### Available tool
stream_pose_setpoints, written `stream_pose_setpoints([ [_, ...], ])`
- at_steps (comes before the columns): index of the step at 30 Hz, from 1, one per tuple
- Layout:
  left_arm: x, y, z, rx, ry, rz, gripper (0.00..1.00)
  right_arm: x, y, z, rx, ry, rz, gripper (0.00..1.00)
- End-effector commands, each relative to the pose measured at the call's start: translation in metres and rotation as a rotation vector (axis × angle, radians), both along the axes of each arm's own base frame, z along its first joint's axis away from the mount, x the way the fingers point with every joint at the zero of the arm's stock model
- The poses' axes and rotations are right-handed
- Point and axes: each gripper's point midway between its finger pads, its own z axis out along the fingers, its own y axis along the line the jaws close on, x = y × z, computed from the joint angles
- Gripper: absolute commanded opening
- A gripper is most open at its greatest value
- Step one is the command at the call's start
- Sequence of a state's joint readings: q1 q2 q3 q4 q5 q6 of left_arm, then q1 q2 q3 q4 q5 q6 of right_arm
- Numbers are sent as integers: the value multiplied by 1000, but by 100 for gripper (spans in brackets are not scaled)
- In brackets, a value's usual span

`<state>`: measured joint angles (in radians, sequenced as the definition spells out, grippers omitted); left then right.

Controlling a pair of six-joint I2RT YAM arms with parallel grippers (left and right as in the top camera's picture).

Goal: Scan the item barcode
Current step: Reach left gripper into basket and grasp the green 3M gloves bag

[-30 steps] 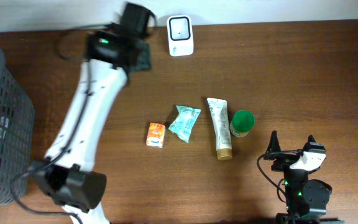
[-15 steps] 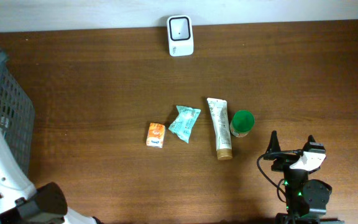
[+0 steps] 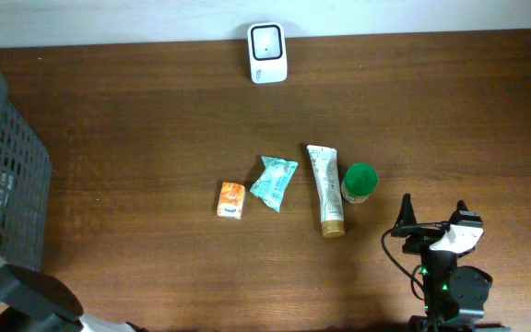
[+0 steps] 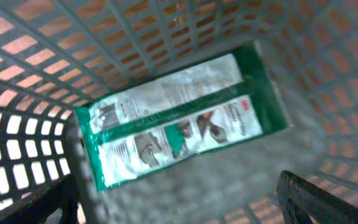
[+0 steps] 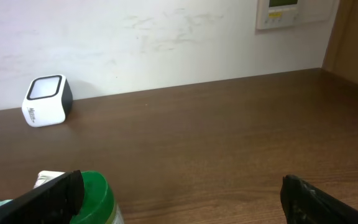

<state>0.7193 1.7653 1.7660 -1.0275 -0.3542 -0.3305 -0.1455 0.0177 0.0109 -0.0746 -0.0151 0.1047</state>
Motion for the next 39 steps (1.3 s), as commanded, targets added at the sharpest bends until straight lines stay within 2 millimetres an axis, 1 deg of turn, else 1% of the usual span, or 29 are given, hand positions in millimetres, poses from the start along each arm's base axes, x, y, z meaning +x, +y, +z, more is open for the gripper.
stream_pose_setpoints([
  [1,-5,14,-19,-22,40,-101,99,-1,-3,-3,0,7,-18,98],
  [4,1,23,-25,-39,19,-197,100,-1,-3,-3,0,7,-18,98],
  [6,10,23,-32,-57,24,-337,100,-1,-3,-3,0,7,-18,98],
  [8,14,21,-43,-70,69,-451,100,-1,-3,-3,0,7,-18,98],
  [11,16,23,-65,-98,128,-511,99,-1,-3,-3,0,7,-18,98],
  [12,16,23,-75,-109,166,-557,95,-1,-3,-3,0,7,-18,98],
  [13,16,24,-81,-114,187,-583,87,-1,-3,-3,0,7,-18,98],
  [14,16,25,-88,-121,212,-607,87,-1,-3,-3,0,7,-18,98],
  [17,15,29,-104,-138,250,-605,90,-1,-3,-3,0,7,-18,98],
  [19,14,31,-122,-173,265,-604,92,-1,-3,-3,0,7,-18,98],
  [20,14,31,-136,-200,277,-606,94,-1,-3,-3,0,7,-18,98],
  [21,14,32,-142,-210,282,-606,95,-1,-3,-3,0,7,-17,98],
  [24,13,30,-170,-264,318,-631,94,-1,-3,-3,0,7,-18,98],
  [26,11,28,-183,-289,338,-650,94,-1,-3,-3,0,7,-18,98],
  [31,9,25,-202,-325,367,-690,94,-1,-3,-3,0,7,-18,98],
  [36,9,26,-211,-331,384,-708,95,-1,-3,-3,0,7,-18,98],
  [39,10,26,-219,-331,404,-750,95,-1,-3,-3,0,7,-18,98],
])
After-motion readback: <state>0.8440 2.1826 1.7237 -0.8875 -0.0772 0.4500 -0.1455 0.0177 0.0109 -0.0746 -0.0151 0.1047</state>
